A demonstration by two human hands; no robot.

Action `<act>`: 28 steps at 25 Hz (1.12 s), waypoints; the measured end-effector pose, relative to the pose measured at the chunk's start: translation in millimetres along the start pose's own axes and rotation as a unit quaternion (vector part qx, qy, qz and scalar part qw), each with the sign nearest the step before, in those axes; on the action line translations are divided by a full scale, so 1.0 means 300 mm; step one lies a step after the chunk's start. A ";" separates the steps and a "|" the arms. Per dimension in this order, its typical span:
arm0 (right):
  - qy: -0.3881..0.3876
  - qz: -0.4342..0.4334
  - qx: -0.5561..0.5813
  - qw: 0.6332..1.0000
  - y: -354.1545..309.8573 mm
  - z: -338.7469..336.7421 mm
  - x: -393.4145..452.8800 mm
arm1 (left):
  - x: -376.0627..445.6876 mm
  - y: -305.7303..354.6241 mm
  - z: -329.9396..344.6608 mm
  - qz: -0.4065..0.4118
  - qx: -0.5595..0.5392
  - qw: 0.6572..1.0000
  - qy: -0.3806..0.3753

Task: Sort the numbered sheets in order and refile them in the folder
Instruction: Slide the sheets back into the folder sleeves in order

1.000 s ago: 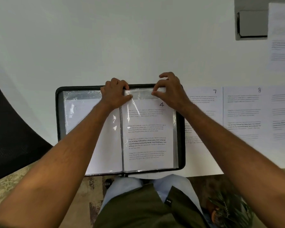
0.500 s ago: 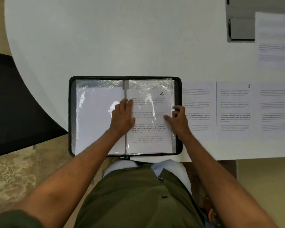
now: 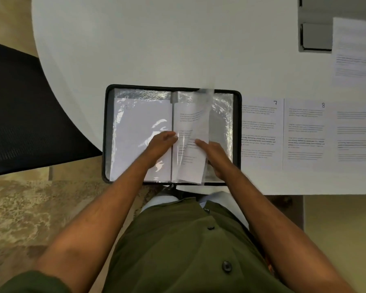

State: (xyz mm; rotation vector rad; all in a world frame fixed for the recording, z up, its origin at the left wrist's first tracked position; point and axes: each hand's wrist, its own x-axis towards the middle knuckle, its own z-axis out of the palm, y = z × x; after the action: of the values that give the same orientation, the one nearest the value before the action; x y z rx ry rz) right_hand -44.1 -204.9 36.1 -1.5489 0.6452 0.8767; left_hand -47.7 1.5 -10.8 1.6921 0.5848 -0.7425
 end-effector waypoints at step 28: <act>-0.237 -0.111 -0.465 0.846 0.123 0.438 0.141 | -0.096 -0.310 -0.311 -0.088 0.112 0.955 0.259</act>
State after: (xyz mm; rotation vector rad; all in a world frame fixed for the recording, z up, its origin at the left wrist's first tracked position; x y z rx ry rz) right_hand -73.0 -78.6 -24.2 -2.0645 -0.4065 1.4354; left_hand -117.5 114.2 -35.9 2.0821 1.0589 -0.4964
